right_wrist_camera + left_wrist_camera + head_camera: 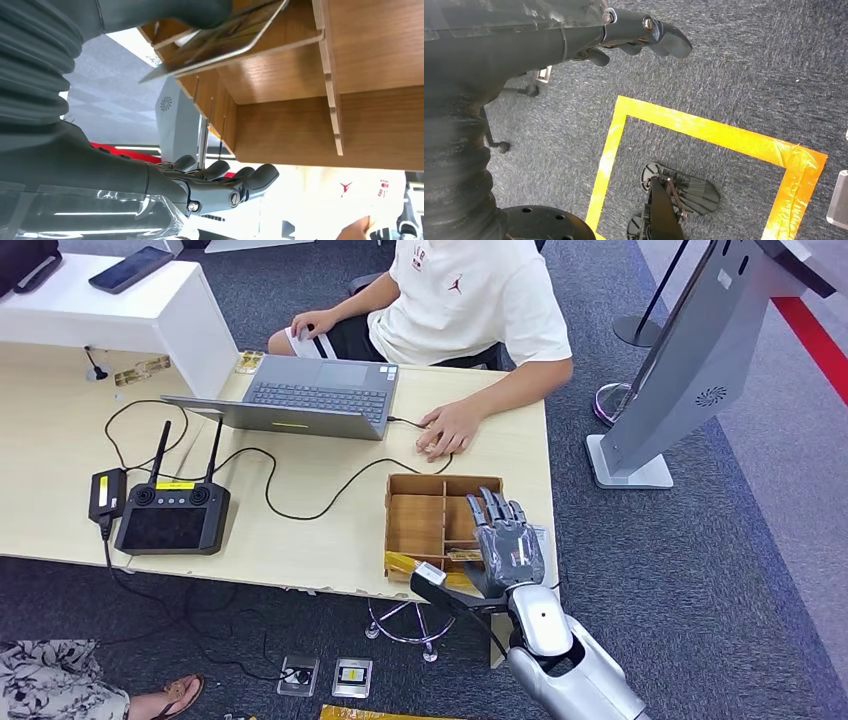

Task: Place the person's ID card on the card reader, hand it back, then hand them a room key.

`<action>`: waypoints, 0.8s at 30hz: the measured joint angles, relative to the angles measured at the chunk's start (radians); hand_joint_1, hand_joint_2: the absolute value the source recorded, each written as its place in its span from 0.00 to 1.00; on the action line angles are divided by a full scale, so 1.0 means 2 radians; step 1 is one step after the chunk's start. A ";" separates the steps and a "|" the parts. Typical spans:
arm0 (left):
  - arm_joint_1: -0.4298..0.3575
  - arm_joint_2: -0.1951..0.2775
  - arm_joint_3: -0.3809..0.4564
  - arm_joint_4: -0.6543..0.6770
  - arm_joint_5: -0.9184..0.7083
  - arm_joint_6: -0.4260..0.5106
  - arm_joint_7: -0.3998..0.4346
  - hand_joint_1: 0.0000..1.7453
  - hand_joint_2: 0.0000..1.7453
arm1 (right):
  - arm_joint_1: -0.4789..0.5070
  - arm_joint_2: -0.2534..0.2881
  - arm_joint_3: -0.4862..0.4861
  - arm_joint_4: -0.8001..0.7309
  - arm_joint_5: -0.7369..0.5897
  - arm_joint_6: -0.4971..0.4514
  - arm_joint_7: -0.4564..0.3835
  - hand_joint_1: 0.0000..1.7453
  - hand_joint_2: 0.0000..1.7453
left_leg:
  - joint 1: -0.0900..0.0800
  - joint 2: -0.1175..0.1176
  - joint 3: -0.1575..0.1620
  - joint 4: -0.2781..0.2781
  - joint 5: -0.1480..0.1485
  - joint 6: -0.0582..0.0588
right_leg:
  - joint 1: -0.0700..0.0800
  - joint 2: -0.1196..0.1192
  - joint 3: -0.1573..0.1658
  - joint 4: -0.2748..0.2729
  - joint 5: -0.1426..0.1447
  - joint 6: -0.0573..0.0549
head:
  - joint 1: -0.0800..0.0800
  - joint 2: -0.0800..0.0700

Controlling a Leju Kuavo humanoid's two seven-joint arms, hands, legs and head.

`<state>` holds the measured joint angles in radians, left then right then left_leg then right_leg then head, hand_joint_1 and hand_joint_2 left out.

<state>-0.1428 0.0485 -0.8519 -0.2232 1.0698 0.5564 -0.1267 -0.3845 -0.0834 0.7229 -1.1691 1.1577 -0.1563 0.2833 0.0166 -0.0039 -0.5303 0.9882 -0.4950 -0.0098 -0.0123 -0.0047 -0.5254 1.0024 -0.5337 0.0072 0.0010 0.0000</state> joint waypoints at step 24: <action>-0.001 0.001 0.000 0.000 0.000 0.001 -0.004 0.00 1.00 | 0.011 -0.001 0.000 -0.022 0.003 0.003 -0.008 0.45 1.00 | 0.000 0.000 0.000 0.000 0.000 0.000 | 0.000 0.000 0.000 0.000 0.000 0.000 | 0.000 0.000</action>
<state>-0.1454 0.0502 -0.8519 -0.2232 1.0698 0.5577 -0.1339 -0.3621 -0.0852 0.7233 -1.2125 1.1642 -0.1495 0.2681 0.0166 -0.0038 -0.5305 0.9882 -0.4951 -0.0098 -0.0123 -0.0047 -0.5256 1.0024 -0.5337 0.0072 0.0011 0.0000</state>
